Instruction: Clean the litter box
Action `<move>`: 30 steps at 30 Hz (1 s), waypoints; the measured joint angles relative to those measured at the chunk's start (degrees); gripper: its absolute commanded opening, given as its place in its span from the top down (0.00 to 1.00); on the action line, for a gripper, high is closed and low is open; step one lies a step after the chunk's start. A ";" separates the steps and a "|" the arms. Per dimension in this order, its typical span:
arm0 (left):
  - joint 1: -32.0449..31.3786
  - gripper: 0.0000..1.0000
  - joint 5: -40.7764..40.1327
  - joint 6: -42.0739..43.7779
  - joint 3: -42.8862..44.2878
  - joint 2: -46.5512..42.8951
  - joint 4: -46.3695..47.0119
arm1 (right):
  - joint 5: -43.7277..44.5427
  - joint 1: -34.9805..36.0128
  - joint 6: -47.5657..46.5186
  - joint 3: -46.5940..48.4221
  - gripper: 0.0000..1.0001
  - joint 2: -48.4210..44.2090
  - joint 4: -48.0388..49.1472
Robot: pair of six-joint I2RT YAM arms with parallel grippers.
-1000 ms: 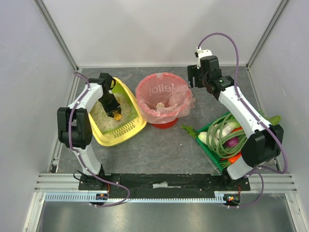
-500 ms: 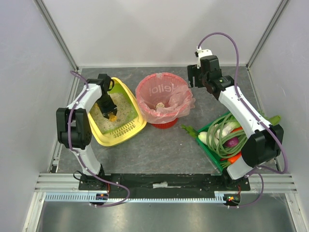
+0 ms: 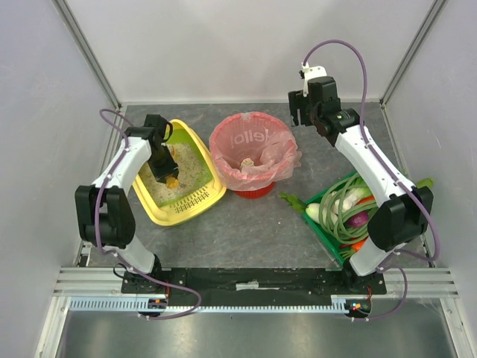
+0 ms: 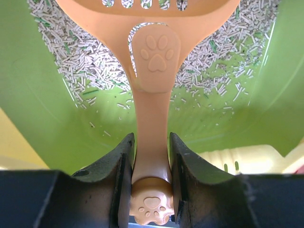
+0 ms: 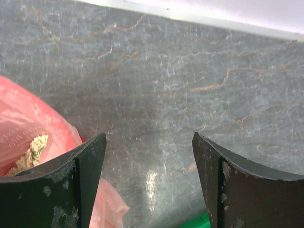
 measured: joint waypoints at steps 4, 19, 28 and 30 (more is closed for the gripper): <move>-0.72 0.98 0.02 0.00 -1.38 -3.56 0.02 | 0.66 0.00 -0.76 4.28 0.18 2.27 0.26; -6.27 0.98 0.20 -0.59 -3.82 -11.39 0.79 | 0.42 0.00 -0.76 4.70 0.19 1.42 0.52; -9.64 0.98 -0.72 -2.54 -5.29 -14.32 0.66 | 0.15 0.00 -0.72 4.61 0.19 0.00 0.61; -9.66 0.98 -1.77 -2.73 -5.25 -13.68 0.59 | -0.04 0.00 -0.70 4.42 0.19 0.00 0.63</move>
